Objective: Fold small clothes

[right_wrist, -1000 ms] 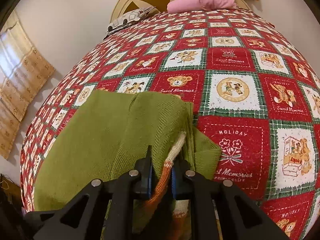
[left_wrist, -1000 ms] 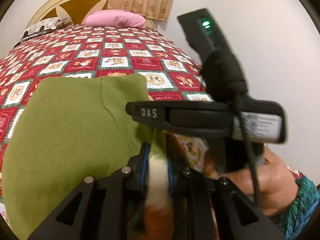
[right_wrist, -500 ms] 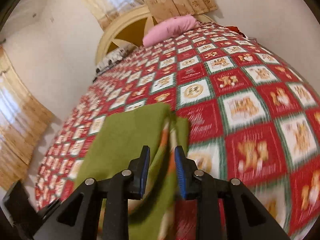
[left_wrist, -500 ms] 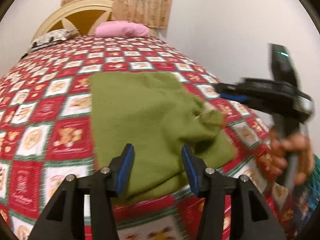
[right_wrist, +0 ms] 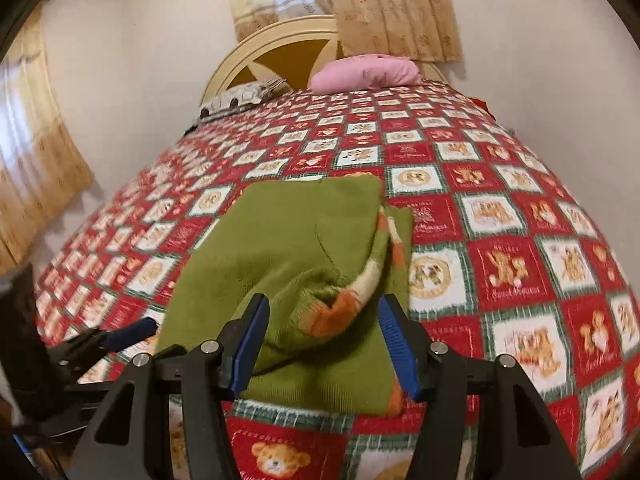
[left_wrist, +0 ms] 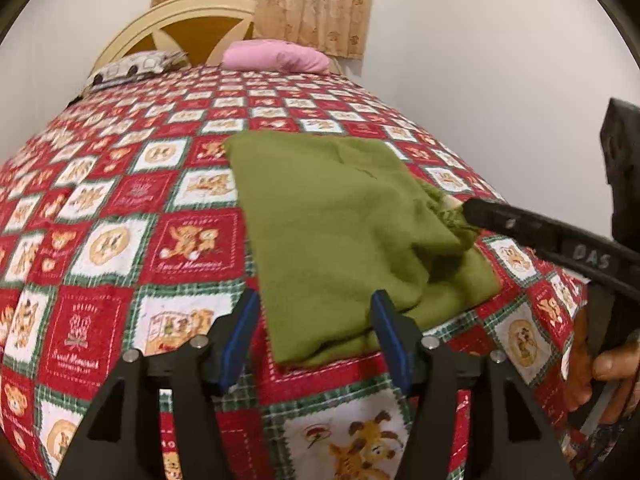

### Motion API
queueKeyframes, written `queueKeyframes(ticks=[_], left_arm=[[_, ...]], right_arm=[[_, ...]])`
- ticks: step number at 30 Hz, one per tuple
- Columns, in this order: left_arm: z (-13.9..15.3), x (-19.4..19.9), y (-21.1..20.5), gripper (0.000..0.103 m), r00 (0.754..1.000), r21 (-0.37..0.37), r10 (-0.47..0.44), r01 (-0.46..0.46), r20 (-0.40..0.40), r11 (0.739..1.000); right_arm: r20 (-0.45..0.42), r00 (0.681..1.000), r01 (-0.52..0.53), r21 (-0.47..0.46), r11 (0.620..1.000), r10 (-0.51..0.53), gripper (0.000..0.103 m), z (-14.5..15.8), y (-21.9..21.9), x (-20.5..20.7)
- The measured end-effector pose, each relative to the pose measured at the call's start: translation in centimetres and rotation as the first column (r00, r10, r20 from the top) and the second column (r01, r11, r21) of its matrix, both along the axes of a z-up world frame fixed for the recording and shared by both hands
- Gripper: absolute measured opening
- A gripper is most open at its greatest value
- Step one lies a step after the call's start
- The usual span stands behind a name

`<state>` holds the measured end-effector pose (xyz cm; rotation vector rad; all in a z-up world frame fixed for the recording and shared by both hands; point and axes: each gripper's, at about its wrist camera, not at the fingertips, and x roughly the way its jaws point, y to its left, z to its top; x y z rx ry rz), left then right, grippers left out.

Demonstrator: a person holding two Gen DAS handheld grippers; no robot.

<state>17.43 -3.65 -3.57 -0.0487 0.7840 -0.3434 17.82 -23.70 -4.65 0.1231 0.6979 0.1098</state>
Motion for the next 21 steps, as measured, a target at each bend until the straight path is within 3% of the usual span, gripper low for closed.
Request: queueKeyframes(ticks=[3, 4, 5, 7, 11, 14, 18, 21], left_arm=[[-0.1, 0.3, 0.9, 0.060, 1.000, -0.009, 0.023, -0.023, -0.015, 1.000], [0.0, 0.4, 1.1, 0.060, 1.000, -0.007, 0.027, -0.027, -0.013, 1.000], [0.1, 0.5, 1.2, 0.060, 1.000, -0.005, 0.030, -0.030, -0.008, 1.000], [0.3, 0.7, 1.7, 0.060, 0.999, -0.004, 0.037, -0.037, 0.003, 0.999], [0.8, 1.8, 2.4, 0.060, 0.998, -0.009, 0.055, -0.055, 0.020, 0.998], [0.3, 2.9, 2.6, 0.069, 0.998, -0.034, 0.061, -0.061, -0.002, 0.998], [-2.0, 4.1, 1.5, 0.070, 0.996, 0.001, 0.057, -0.057, -0.063, 0.998], [-2.9, 3.8, 1.3, 0.075, 0.996, 0.035, 0.051, -0.048, -0.074, 0.998]], right_arm=[[-0.084, 0.996, -0.013, -0.029, 1.000, 0.011, 0.054, -1.7, 0.4, 1.8], [-0.110, 0.994, -0.011, -0.039, 0.999, 0.006, 0.028, -2.5, 0.4, 2.1], [-0.137, 0.991, -0.012, -0.036, 0.999, 0.007, 0.015, -3.3, 0.4, 2.4], [-0.159, 0.987, 0.008, 0.010, 1.000, -0.007, 0.014, -4.4, -0.6, 2.1], [-0.107, 0.993, 0.069, 0.198, 0.978, -0.048, 0.012, -4.1, -4.4, -0.6], [-0.120, 0.989, 0.114, 0.310, 0.944, -0.080, 0.012, -5.0, -6.2, -2.4], [-0.147, 0.986, 0.131, 0.369, 0.920, -0.081, 0.012, -7.5, -6.5, -3.3], [-0.158, 0.985, 0.123, 0.413, 0.902, -0.062, 0.013, -7.3, -7.3, -4.0]])
